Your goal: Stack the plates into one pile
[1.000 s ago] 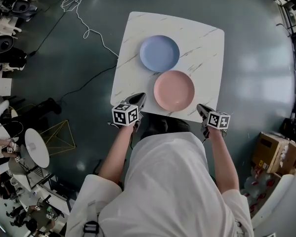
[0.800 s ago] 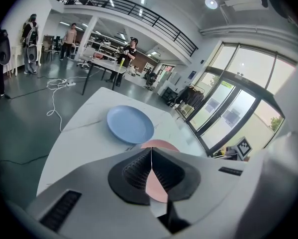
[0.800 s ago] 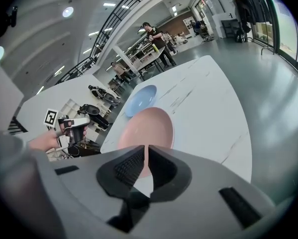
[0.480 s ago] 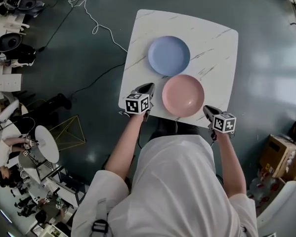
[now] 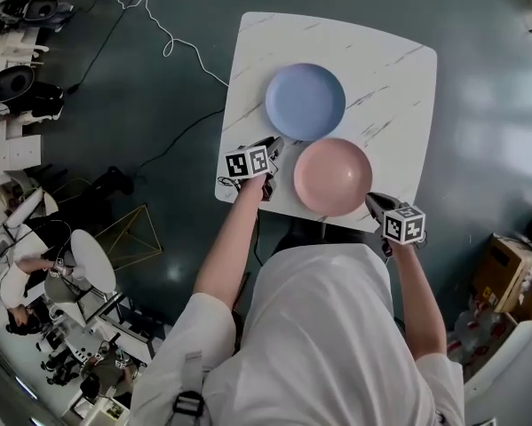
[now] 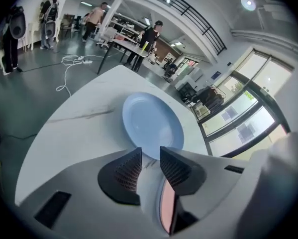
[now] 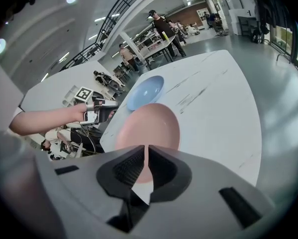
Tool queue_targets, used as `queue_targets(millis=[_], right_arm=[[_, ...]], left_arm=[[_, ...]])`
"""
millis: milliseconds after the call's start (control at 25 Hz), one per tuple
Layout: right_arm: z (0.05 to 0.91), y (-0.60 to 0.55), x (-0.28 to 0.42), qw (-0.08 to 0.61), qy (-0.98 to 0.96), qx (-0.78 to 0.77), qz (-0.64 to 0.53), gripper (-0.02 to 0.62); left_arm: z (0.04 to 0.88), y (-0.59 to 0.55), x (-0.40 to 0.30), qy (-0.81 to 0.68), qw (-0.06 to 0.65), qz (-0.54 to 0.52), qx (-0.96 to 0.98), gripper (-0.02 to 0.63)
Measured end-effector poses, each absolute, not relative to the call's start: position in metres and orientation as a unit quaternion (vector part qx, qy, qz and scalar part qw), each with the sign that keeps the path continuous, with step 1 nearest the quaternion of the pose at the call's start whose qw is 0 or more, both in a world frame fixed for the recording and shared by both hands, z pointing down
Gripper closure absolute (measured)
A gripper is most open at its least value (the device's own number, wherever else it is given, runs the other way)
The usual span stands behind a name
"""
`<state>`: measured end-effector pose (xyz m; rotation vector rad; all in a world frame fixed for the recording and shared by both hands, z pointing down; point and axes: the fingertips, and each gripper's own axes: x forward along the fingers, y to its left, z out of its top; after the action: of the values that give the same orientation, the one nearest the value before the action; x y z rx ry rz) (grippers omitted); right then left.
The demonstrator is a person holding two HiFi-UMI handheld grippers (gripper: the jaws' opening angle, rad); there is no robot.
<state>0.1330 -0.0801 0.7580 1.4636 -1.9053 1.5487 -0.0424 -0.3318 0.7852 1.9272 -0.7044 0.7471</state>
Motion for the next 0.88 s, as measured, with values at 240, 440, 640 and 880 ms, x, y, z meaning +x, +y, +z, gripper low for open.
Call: queue_targets(millis=[240, 440, 640, 880], right_arm=[[0.766, -0.087, 0.135, 0.144, -0.657, 0.499, 0.547, 0.554], [0.772, -0.093, 0.147, 0.141, -0.650, 0.503, 0.551, 0.554], [0.775, -0.094, 0.157, 0.138, -0.639, 0.511, 0.558, 0.554], [0.781, -0.099, 0.164, 0.132, -0.629, 0.516, 0.566, 0.554]], left_arm=[[0.823, -0.345, -0.033, -0.314, 0.551, 0.296, 0.715, 0.466], [0.850, -0.349, -0.024, -0.323, 0.582, 0.307, 0.680, 0.436], [0.863, -0.351, -0.020, -0.336, 0.601, 0.317, 0.652, 0.446], [0.866, -0.355, -0.023, -0.351, 0.624, 0.318, 0.622, 0.512]])
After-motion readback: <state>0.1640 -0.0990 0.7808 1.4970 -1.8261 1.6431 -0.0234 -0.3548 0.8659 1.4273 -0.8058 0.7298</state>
